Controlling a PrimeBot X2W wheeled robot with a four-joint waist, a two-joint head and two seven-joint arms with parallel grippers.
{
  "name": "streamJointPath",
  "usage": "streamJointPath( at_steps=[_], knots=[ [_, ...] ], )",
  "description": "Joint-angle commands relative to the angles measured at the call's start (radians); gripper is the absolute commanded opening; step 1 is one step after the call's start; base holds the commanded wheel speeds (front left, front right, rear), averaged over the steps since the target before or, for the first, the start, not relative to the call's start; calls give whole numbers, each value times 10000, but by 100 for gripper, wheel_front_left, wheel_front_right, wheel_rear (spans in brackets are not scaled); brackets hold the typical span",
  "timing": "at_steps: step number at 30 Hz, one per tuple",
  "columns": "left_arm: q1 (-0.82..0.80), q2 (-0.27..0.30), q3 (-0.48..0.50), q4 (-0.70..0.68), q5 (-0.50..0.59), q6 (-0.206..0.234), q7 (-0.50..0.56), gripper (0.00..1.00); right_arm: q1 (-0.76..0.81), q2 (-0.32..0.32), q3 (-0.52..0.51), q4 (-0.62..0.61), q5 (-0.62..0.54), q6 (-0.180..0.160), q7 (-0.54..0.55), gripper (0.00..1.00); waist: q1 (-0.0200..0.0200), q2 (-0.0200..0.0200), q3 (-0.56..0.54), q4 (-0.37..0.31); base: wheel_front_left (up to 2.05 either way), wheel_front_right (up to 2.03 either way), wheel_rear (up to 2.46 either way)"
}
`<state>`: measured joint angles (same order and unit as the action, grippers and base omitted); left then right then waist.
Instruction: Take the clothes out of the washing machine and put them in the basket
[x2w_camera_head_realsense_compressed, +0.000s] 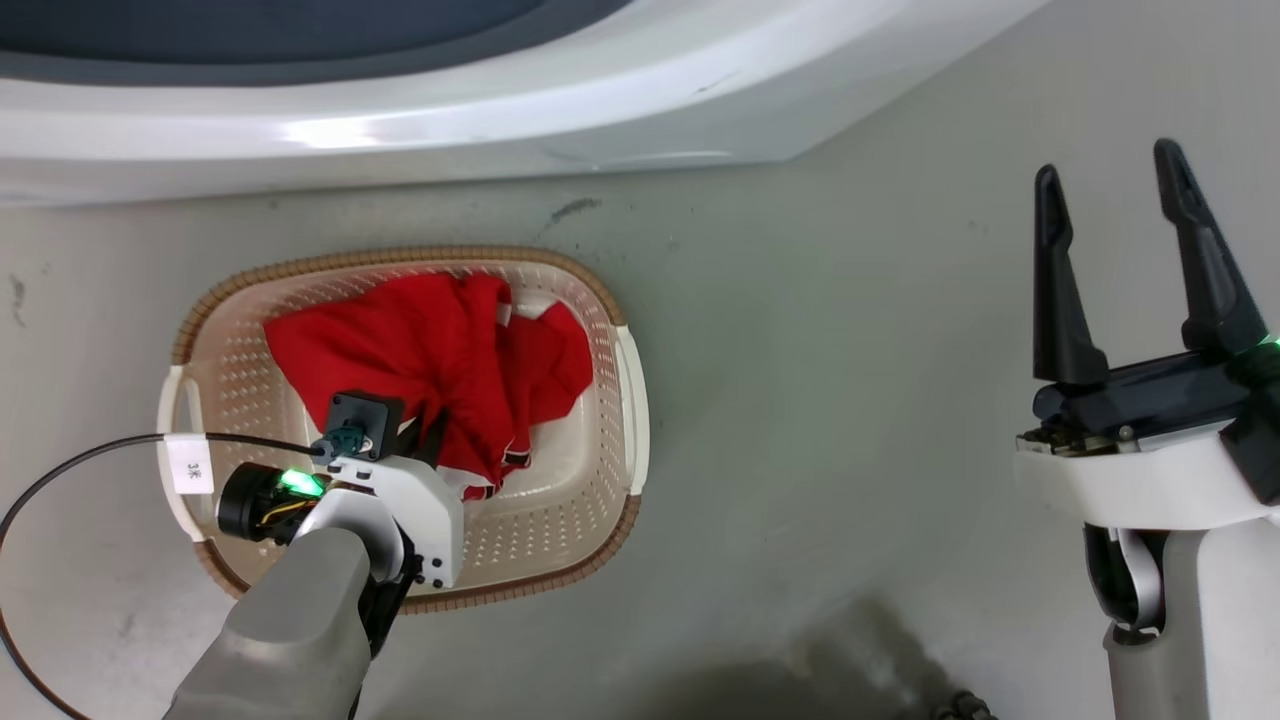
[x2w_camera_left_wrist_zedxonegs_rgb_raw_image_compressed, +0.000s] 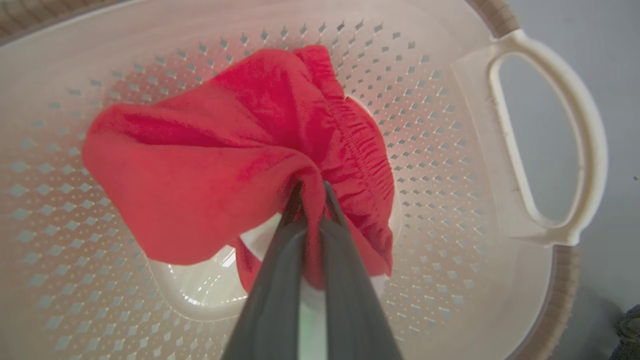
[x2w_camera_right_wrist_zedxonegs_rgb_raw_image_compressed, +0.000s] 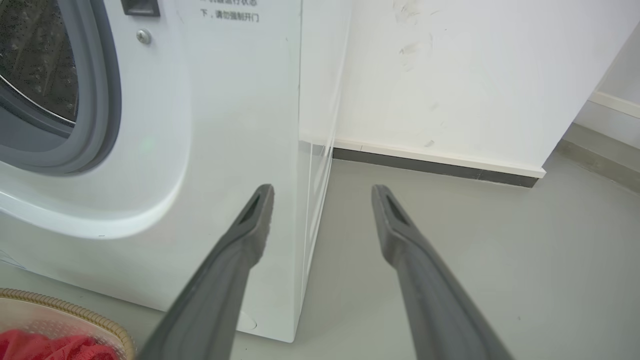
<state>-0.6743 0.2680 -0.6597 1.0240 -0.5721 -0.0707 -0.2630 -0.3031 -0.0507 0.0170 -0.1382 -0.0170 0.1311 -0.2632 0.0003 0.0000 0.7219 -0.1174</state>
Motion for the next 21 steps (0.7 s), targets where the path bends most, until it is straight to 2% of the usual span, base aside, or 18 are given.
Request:
streamJointPath(
  at_steps=[1,5,10,11,12,17,21],
  knots=[
    [-216,-75,8,340,-7,-56,-21,0,-170,11,-25,-72,25,-7,-23,100,-3,0,299,-56,0,0,0],
    [-553,-398,-45,1476,-76,-143,21,0,-286,9,-71,-104,2,-7,-23,100,-3,0,553,-61,0,0,0],
    [-763,-647,-208,2131,-22,-238,0,0,-347,9,-125,-101,-50,-7,-23,100,-3,0,650,-9,0,0,0],
    [-783,-681,-210,2198,-51,-254,-3,48,-340,9,-117,-82,-62,-7,-23,100,-3,0,634,15,0,0,0],
    [-816,-704,-212,2223,-44,-258,-12,100,-322,9,-110,-59,-74,-7,-23,100,-3,0,591,49,0,0,0],
    [-717,-779,-210,2238,-43,-312,-37,100,-180,10,-41,67,-86,-7,-23,100,-3,0,107,202,0,0,0],
    [-381,-745,-4,1583,111,-160,-20,100,64,10,7,212,-97,-7,-23,100,-3,0,-525,363,0,0,0]
  ],
)
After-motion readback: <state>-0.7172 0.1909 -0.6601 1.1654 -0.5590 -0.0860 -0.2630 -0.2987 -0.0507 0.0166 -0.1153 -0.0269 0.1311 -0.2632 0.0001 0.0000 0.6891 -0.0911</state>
